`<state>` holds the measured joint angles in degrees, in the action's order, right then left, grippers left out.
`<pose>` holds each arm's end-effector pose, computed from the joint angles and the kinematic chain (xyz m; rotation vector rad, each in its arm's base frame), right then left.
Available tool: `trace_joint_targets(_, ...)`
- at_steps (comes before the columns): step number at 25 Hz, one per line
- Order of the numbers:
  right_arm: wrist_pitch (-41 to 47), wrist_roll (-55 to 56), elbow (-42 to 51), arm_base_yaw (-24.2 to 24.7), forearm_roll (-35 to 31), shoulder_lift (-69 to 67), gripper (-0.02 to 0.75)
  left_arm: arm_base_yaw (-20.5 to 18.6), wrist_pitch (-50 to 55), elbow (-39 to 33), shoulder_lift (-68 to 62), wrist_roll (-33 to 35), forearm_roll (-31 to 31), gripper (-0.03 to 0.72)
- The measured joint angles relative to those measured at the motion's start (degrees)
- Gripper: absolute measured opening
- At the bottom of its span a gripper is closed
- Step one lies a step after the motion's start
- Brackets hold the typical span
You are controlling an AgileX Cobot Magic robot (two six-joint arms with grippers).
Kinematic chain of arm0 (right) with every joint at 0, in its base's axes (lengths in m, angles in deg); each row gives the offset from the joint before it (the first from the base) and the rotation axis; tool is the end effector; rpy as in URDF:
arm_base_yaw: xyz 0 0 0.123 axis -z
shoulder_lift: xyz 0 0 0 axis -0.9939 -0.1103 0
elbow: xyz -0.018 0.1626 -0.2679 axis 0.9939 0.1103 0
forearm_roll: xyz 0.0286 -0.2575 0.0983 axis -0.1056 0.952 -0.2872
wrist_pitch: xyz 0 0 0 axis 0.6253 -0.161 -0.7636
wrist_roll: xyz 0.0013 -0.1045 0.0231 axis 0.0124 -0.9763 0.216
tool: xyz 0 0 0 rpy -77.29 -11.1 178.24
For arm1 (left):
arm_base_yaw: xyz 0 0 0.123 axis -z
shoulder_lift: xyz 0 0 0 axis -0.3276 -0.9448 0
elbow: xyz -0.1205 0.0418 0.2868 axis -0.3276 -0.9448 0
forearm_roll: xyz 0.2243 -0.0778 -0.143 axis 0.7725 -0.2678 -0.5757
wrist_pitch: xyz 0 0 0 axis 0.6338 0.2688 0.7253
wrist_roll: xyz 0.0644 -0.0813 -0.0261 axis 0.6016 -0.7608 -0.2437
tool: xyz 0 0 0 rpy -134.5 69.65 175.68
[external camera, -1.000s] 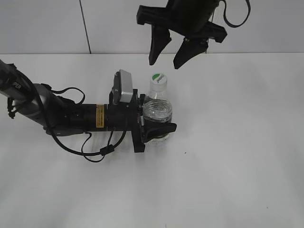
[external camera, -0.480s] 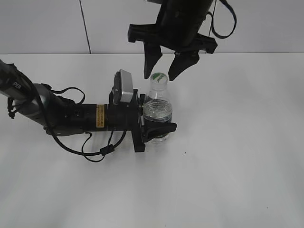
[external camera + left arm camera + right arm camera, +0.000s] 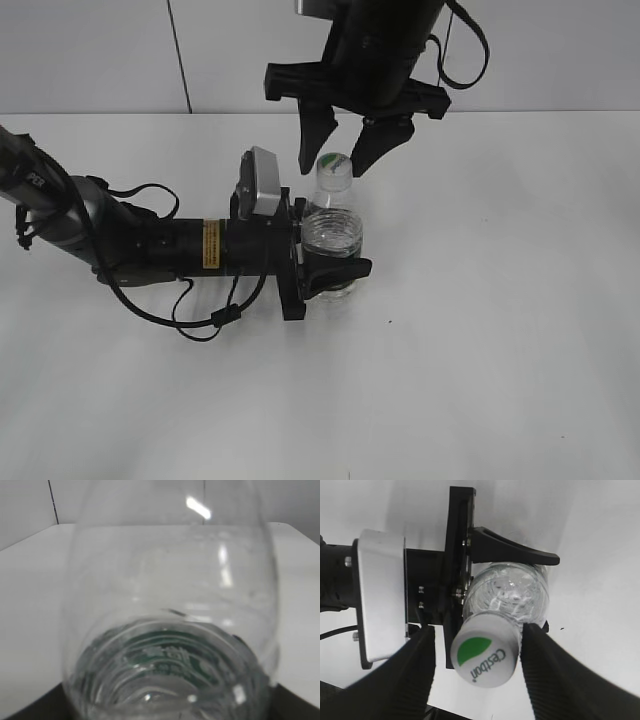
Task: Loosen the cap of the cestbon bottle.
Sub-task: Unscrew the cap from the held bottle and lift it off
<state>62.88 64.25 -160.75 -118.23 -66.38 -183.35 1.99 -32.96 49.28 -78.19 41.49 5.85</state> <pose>0.3842 0.2932 0.2711 -0.4430 2.9406 0.4698 0.3801 -0.2462 0.0481 1.2609 1.3642 -1.0058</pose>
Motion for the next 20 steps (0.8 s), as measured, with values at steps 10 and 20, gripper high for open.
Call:
trace_joint_targets(10,0.0,-0.8,0.0,-0.1,0.4,0.0,0.413,0.0,0.1,0.0,0.0,0.0,-0.1,0.403)
trace_joint_targets(20,0.1,-1.4,0.0,-0.1,0.8,0.0,0.307,0.0,0.2,0.0,0.0,0.0,-0.2,0.403)
